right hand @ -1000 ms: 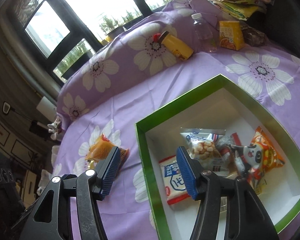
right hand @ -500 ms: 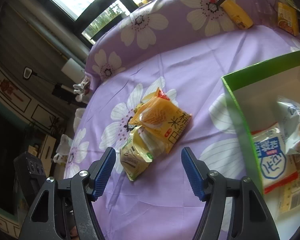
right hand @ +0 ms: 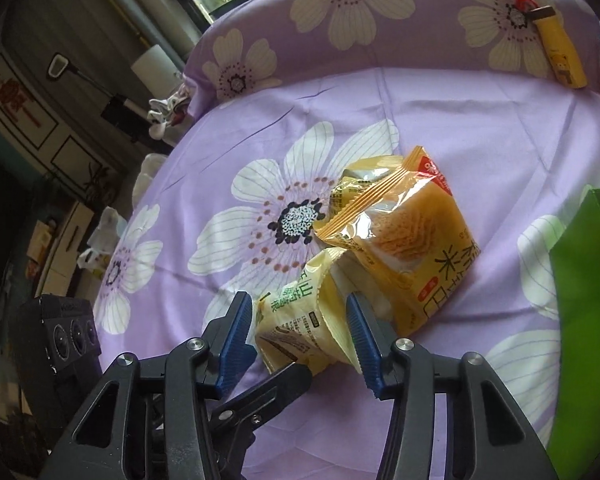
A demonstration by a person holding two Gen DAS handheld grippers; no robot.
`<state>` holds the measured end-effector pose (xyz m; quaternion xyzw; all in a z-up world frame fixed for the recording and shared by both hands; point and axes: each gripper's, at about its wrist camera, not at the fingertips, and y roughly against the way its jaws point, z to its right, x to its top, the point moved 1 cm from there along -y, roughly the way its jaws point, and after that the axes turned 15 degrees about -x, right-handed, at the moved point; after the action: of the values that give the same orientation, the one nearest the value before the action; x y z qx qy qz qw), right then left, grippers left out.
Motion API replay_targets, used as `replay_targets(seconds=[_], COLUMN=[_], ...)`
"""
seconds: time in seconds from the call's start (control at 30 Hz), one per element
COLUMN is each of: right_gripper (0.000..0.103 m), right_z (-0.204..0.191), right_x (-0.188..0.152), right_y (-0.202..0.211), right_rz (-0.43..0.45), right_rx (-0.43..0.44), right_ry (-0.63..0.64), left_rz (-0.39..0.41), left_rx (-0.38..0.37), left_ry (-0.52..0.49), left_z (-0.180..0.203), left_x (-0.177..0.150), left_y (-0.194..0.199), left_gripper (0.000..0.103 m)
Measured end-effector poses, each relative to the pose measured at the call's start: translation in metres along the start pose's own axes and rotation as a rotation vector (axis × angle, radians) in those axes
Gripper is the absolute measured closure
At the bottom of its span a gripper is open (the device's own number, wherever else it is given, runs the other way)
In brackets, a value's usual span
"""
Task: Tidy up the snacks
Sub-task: 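Move the right tool to the yellow-green snack bag and grasp it, then lift the yellow-green bag and carry it over the green box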
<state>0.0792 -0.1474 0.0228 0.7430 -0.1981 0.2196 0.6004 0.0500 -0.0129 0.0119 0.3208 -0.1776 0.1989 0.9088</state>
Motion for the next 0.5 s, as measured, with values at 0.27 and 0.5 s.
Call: replay_targets(seconds=[0.27, 0.5], right_gripper=[0.054, 0.062], right_z=[0.003, 0.006], right_x=[-0.004, -0.010], right_y=[-0.023, -0.025], right_rz=[-0.043, -0.056], right_rx=[-0.003, 0.034], right_ry=[-0.016, -0.028], left_rz=[-0.011, 0.005], left_rx=[-0.002, -0.036], left_ry=[-0.054, -0.091], left_z=[0.003, 0.002], left_x=[-0.001, -0.006], left_y=[-0.009, -0.009], left_gripper=[0.040, 0.051])
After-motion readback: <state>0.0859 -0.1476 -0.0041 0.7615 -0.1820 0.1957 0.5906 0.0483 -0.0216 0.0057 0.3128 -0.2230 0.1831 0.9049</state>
